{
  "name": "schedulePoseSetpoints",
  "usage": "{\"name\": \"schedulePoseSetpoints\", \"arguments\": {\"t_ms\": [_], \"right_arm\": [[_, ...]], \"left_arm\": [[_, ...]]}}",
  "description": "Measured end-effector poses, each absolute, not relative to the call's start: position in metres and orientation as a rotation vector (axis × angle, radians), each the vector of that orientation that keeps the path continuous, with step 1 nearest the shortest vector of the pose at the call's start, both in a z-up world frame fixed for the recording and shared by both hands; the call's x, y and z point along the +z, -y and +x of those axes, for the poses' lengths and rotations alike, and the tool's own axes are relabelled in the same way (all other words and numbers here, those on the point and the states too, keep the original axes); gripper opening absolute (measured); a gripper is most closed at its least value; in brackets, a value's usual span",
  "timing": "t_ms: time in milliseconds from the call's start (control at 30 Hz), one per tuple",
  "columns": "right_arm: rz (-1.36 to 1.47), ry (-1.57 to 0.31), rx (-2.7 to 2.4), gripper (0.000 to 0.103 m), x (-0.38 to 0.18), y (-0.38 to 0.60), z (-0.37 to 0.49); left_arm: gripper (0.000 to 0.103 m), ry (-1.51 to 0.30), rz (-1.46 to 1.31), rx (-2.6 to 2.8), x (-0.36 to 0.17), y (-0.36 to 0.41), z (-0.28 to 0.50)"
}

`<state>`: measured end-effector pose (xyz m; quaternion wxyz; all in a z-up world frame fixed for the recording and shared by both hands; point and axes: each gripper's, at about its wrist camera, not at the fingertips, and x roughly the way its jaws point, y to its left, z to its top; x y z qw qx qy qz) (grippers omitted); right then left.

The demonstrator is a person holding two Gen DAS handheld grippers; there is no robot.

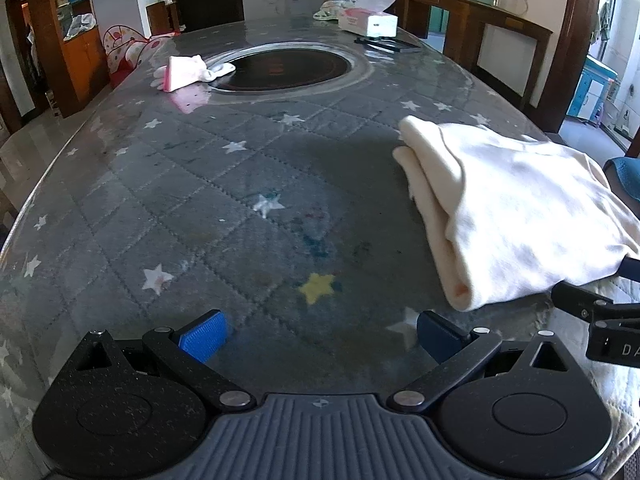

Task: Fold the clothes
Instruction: 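Move both grippers toward the folded cream cloth on the table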

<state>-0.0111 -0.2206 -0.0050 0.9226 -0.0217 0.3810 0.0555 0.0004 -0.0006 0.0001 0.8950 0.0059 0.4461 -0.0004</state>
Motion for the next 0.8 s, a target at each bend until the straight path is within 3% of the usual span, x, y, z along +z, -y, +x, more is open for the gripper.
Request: {"name": "schedulePoseSetpoints", "arguments": {"t_ms": [800], "right_arm": [[-0.025,-0.759,0.112,0.103,-0.012,0.197,0.057]], "left_arm": [[0.103,-0.893,-0.03,0.004,0.01,-0.053,0.031]]}}
